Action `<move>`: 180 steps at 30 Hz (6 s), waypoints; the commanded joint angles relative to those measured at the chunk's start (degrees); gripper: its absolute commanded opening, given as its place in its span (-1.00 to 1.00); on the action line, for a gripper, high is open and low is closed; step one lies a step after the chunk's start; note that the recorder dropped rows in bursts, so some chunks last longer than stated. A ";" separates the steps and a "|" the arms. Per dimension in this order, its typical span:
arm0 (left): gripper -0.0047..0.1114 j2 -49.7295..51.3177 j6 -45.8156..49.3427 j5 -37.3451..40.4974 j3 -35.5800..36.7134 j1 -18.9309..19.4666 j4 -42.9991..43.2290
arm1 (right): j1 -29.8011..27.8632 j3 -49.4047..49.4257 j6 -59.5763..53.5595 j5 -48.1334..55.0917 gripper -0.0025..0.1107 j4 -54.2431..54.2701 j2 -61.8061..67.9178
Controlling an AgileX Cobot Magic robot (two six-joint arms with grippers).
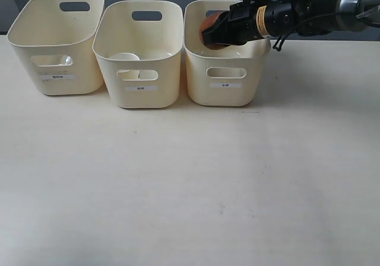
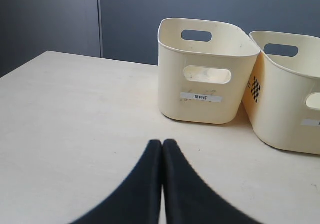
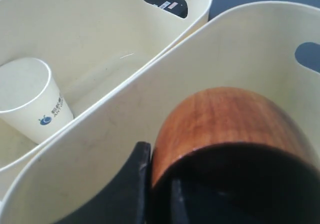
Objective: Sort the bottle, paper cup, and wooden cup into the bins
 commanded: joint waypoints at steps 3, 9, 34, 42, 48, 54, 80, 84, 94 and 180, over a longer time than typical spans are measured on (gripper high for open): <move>-0.92 -0.29 -0.08 -0.32 -0.23 -0.20 0.00 | -0.35 -0.78 0.92 -0.22 -0.97 0.26 -0.32; -0.92 -0.29 -0.08 -0.32 -0.23 -0.20 0.00 | -0.35 -0.78 0.92 -0.12 -0.97 0.26 -0.32; -0.92 -0.29 -0.08 -0.32 -0.23 -0.20 0.00 | -2.37 3.40 2.18 -0.46 -0.97 0.26 -11.82; -0.92 -0.29 -0.08 -0.32 -0.23 -0.20 0.00 | -7.77 22.06 -4.25 9.49 -0.97 0.26 -27.16; -0.92 -0.29 -0.08 -0.32 -0.23 -0.20 0.00 | -11.33 35.52 -8.12 11.76 -0.97 1.61 -42.28; -0.92 -0.29 -0.08 -0.32 -0.23 -0.20 0.00 | -11.33 52.26 -10.23 13.90 -0.97 5.81 -64.43; -0.92 -0.29 -0.08 -0.32 -0.23 -0.20 0.00 | -11.58 54.44 -0.49 10.03 -0.97 4.77 -90.09; -0.92 -0.29 -0.08 -0.32 -0.23 -0.20 0.00 | -14.17 58.40 8.92 11.48 -0.97 0.26 -99.18; -0.92 -0.29 -0.08 -0.32 -0.23 -0.20 0.00 | -17.50 77.67 10.13 24.26 -0.97 0.26 -118.88; -0.92 -0.29 -0.08 -0.32 -0.23 -0.20 0.00 | -15.51 89.86 -81.32 37.23 -0.97 91.98 -124.49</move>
